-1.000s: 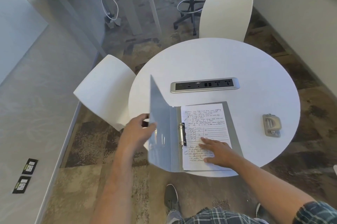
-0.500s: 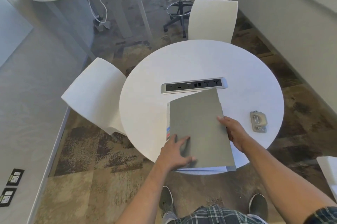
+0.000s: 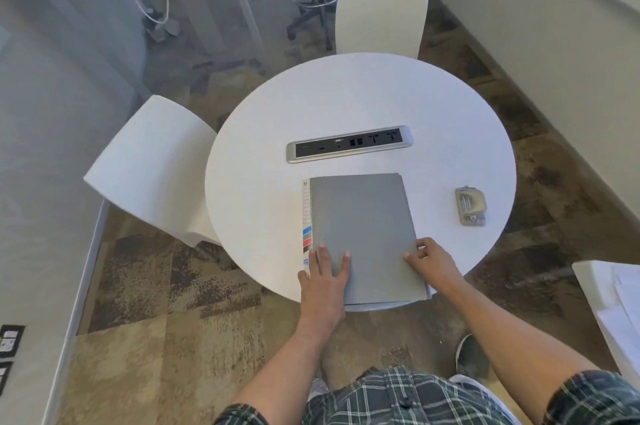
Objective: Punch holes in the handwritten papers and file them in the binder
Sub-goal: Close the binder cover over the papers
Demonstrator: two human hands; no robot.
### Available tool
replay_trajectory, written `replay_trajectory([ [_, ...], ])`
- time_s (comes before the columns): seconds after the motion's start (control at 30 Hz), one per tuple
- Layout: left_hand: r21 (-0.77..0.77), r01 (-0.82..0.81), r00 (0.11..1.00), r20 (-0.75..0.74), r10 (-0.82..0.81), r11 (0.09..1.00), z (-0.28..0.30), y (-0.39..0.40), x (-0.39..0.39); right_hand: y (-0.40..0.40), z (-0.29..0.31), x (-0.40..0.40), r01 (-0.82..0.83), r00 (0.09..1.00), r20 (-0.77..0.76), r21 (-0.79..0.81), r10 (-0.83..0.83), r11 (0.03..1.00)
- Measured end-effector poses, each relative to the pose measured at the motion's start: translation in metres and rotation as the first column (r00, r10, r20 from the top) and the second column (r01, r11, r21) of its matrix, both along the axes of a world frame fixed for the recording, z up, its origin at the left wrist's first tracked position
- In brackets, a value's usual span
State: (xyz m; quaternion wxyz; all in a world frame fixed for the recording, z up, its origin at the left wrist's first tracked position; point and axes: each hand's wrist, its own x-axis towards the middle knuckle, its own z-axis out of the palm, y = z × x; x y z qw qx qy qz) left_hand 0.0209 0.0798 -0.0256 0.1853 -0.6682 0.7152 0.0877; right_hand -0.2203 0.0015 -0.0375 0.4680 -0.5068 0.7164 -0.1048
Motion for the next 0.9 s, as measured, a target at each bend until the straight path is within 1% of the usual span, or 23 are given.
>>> replay_trajectory([
  [0.1,0.025,0.051,0.999,-0.005,-0.051,0.998,-0.005,-0.007,0.001,0.005,-0.001,0.007,-0.042,0.992,-0.125,-0.068,0.033,0.997],
  [0.2,0.065,0.056,0.998,-0.029,-0.055,0.996,-0.006,-0.013,0.006,0.007,-0.002,0.015,-0.125,0.956,-0.276,-0.080,0.098,0.989],
  [0.27,0.059,0.053,0.997,-0.062,-0.050,0.997,-0.005,-0.017,0.010,0.009,-0.002,0.018,-0.218,0.901,-0.405,-0.110,0.157,0.970],
  [0.33,0.001,0.019,0.990,-0.143,-0.019,1.000,0.000,-0.021,0.014,0.012,-0.004,0.019,-0.359,0.804,-0.542,-0.112,0.246,0.927],
  [0.4,-0.099,-0.100,0.964,-0.257,0.071,0.990,0.003,-0.023,0.018,0.009,-0.005,0.019,-0.450,0.738,-0.596,-0.086,0.316,0.889],
  [0.43,-0.119,-0.215,0.930,-0.329,0.166,0.969,0.004,-0.024,0.020,0.006,-0.005,0.019,-0.473,0.726,-0.599,-0.077,0.339,0.877],
  [0.47,-0.092,-0.360,0.866,-0.402,0.296,0.928,0.005,-0.023,0.020,0.004,-0.004,0.018,-0.490,0.719,-0.597,-0.073,0.355,0.869],
  [0.5,-0.019,-0.504,0.769,-0.464,0.439,0.863,0.005,-0.023,0.019,0.002,-0.004,0.018,-0.508,0.711,-0.596,-0.069,0.372,0.859],
  [0.53,0.079,-0.618,0.652,-0.504,0.566,0.782,0.006,-0.023,0.019,0.000,-0.004,0.018,-0.528,0.701,-0.595,-0.061,0.394,0.847],
  [0.57,0.177,-0.686,0.547,-0.513,0.661,0.705,0.005,-0.024,0.018,-0.001,-0.004,0.017,-0.546,0.691,-0.590,-0.045,0.418,0.837],
  [0.6,0.252,-0.716,0.478,-0.503,0.720,0.651,0.005,-0.025,0.018,-0.002,-0.005,0.017,-0.558,0.682,-0.584,-0.027,0.440,0.829],
  [0.63,0.296,-0.722,0.449,-0.488,0.748,0.626,0.005,-0.026,0.018,-0.001,-0.005,0.016,-0.568,0.670,-0.585,-0.008,0.457,0.823],
  [0.7,0.316,-0.719,0.454,-0.462,0.762,0.620,0.004,-0.029,0.019,0.000,-0.006,0.017,-0.599,0.633,-0.610,0.005,0.477,0.801],
  [0.77,0.280,-0.708,0.509,-0.433,0.744,0.648,0.002,-0.033,0.017,-0.001,-0.006,0.020,-0.679,0.580,-0.624,-0.016,0.524,0.734],
  [0.83,0.234,-0.683,0.583,-0.398,0.709,0.692,0.000,-0.036,0.013,0.000,-0.007,0.026,-0.795,0.504,-0.585,-0.027,0.635,0.606],
  [0.9,0.204,-0.658,0.630,-0.380,0.678,0.725,-0.002,-0.036,0.007,0.004,-0.010,0.033,-0.885,0.387,-0.555,0.000,0.736,0.466],
])
